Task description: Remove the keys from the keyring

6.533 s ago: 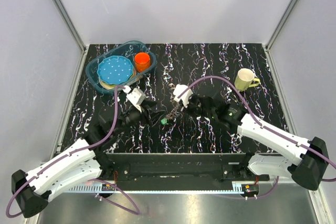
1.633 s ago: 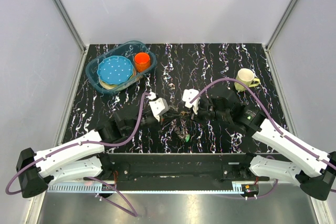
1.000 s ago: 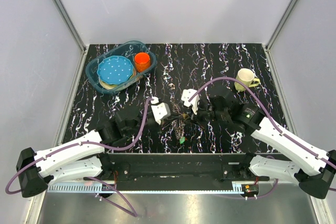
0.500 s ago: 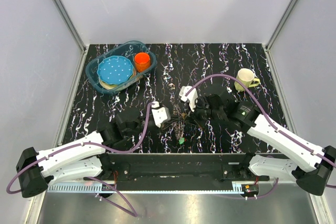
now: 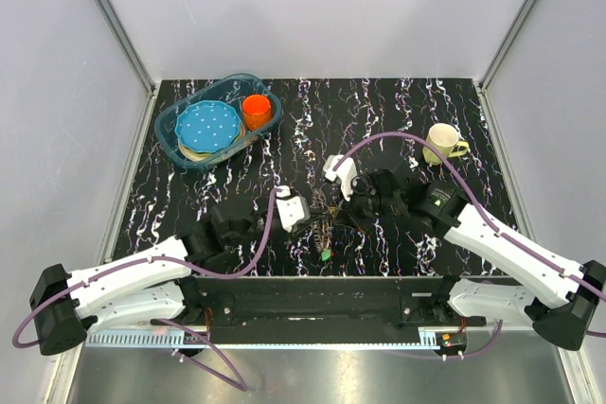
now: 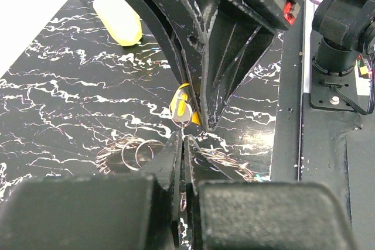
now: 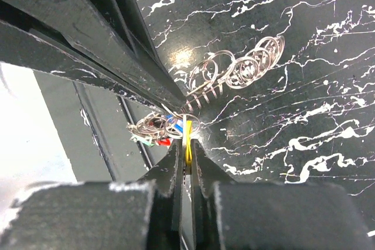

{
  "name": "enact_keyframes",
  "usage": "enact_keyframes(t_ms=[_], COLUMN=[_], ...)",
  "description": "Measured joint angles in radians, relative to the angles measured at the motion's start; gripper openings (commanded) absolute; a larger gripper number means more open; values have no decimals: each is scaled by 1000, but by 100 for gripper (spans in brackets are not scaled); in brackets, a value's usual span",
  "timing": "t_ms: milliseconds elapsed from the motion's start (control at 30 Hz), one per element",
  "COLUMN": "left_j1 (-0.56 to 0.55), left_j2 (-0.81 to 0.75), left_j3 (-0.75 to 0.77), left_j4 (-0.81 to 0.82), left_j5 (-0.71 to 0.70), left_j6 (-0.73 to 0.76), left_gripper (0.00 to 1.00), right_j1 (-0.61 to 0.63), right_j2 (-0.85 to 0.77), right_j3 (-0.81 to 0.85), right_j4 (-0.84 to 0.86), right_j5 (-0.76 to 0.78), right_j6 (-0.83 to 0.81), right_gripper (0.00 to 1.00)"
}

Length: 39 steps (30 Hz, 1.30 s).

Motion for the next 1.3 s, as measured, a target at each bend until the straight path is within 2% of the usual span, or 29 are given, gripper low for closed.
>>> enact_keyframes(t_ms=[67, 200, 1000, 1300], left_j1=[-2, -3, -6, -5], left_j2=[4, 8, 30, 12], left_j3=[0, 1, -9, -23], left_j4=[2, -22, 19, 37], left_j5=[0, 0, -12, 3], left_j6=[3, 10, 17, 18], left_gripper=[0, 0, 0, 0], right_j1=[1, 1, 0, 1], right_j2=[2, 1, 39, 38], right_j3=[8, 14, 57, 56], right_j4=[-17, -26, -47, -48], right_j5=[0, 4, -35, 49], right_j6=[6, 7, 108, 156], right_gripper=[11, 0, 0, 0])
